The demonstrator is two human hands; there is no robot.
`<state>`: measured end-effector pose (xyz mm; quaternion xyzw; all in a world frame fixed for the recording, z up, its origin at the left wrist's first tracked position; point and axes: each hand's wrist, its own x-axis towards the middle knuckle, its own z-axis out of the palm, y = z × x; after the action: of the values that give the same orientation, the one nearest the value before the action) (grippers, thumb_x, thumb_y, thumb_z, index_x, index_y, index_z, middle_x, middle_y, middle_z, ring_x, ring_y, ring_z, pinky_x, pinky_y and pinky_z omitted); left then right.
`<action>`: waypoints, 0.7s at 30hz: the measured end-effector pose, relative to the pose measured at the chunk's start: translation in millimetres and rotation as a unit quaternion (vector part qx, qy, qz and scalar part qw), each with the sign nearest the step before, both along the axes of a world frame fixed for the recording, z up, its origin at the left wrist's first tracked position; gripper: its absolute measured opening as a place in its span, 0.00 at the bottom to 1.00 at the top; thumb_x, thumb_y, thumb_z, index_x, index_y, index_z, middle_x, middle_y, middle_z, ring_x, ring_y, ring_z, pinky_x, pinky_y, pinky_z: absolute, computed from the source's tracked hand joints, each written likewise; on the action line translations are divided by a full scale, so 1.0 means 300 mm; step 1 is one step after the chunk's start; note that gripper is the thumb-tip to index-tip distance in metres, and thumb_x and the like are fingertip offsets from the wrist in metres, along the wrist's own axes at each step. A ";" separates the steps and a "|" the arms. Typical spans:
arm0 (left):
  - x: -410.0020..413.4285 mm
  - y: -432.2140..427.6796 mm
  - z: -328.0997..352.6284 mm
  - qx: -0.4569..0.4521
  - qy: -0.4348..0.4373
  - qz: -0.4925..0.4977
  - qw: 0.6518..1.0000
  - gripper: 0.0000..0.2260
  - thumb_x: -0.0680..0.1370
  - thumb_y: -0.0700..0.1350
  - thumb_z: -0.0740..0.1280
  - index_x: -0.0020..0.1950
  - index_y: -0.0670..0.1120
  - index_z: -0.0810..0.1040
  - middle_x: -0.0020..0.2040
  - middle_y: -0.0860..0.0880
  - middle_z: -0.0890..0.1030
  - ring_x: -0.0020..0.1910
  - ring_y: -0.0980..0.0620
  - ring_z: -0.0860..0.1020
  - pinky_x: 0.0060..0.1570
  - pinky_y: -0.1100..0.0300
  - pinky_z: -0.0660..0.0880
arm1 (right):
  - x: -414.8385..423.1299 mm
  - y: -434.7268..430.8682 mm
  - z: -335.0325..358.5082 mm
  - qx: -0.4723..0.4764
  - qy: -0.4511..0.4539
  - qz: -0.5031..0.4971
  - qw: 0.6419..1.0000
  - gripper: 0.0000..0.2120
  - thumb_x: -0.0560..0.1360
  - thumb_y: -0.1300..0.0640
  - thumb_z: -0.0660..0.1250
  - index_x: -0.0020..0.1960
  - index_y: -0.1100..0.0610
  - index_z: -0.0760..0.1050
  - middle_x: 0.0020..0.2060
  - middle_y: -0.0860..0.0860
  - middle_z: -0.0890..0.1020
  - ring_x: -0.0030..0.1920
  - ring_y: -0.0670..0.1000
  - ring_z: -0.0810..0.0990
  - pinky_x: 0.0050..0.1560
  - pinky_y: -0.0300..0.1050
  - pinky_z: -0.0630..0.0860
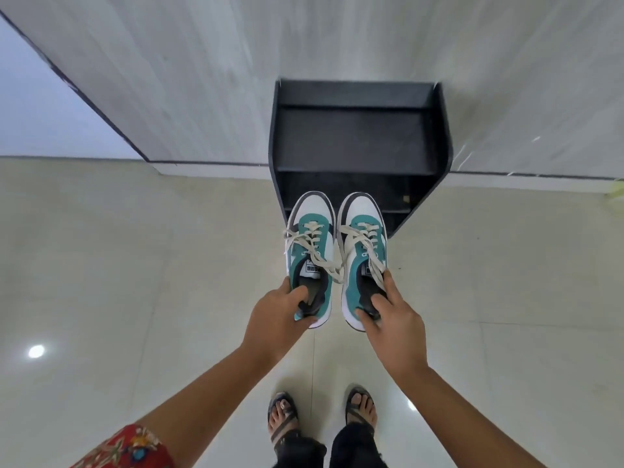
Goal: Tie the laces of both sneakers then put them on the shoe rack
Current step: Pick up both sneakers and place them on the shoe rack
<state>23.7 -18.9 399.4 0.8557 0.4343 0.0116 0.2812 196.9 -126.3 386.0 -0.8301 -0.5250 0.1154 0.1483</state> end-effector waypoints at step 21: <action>0.404 0.729 -0.009 -0.019 -0.130 0.164 0.978 0.14 0.71 0.41 0.73 0.53 0.42 0.74 0.53 0.44 0.81 0.44 0.49 0.74 0.45 0.62 0.70 | 0.298 0.839 -0.019 0.029 -0.017 -0.007 0.999 0.07 0.76 0.58 0.65 0.51 0.61 0.74 0.74 0.56 0.64 0.50 0.62 0.79 0.46 0.50 0.76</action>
<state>144.8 199.7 396.7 0.7585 0.5287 0.1604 0.3455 286.4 125.4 380.3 -0.8309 -0.5248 0.0851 0.1642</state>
